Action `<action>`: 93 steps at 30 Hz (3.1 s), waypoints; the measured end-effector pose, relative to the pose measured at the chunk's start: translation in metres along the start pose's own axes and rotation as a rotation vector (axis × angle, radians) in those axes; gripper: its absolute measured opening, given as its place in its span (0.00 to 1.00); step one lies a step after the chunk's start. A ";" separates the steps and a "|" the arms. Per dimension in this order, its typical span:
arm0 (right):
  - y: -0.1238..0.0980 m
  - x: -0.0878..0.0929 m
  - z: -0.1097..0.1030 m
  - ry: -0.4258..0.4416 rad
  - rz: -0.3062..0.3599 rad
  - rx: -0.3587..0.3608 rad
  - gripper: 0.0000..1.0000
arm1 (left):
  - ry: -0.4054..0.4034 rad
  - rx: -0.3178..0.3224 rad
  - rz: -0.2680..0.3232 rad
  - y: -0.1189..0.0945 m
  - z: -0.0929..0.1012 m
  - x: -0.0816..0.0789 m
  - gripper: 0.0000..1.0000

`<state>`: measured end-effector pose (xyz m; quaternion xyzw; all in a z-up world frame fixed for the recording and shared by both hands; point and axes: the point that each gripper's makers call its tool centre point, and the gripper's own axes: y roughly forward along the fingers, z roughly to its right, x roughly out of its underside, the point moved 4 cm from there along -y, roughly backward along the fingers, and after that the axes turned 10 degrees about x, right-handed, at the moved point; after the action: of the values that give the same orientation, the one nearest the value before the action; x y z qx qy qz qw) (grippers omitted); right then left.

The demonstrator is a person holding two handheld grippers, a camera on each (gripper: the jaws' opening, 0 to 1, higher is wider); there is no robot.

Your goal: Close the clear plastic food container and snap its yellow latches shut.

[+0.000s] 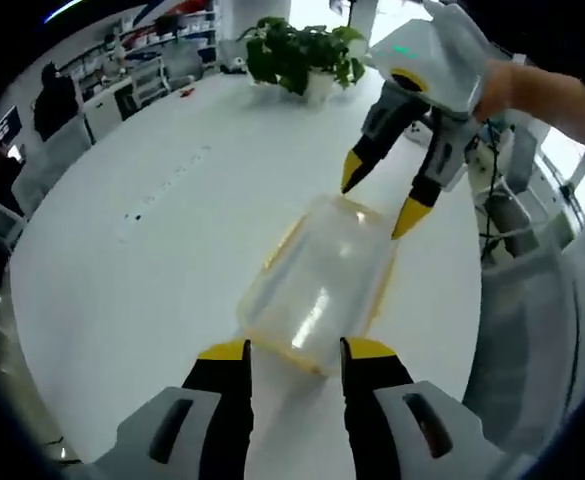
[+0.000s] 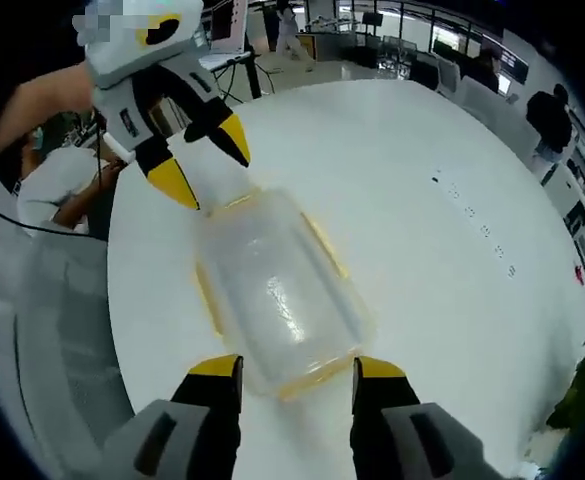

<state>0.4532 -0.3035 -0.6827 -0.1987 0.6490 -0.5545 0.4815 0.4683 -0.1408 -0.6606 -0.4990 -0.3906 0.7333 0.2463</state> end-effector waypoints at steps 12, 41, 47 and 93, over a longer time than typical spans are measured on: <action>0.002 -0.002 -0.006 -0.081 -0.026 -0.056 0.36 | 0.126 0.023 -0.052 0.004 0.006 -0.004 0.33; 0.009 -0.025 -0.019 -0.170 0.041 -0.129 0.30 | 0.283 0.066 -0.069 0.029 0.022 -0.026 0.31; 0.011 -0.031 -0.019 -0.211 0.076 -0.145 0.27 | 0.292 0.072 -0.046 0.036 0.025 -0.033 0.32; 0.030 -0.065 0.001 -0.254 0.134 -0.118 0.30 | 0.230 0.118 0.021 0.058 0.038 -0.034 0.36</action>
<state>0.4919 -0.2436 -0.6835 -0.2514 0.6263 -0.4525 0.5829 0.4477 -0.2119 -0.6823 -0.5683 -0.3108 0.6956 0.3107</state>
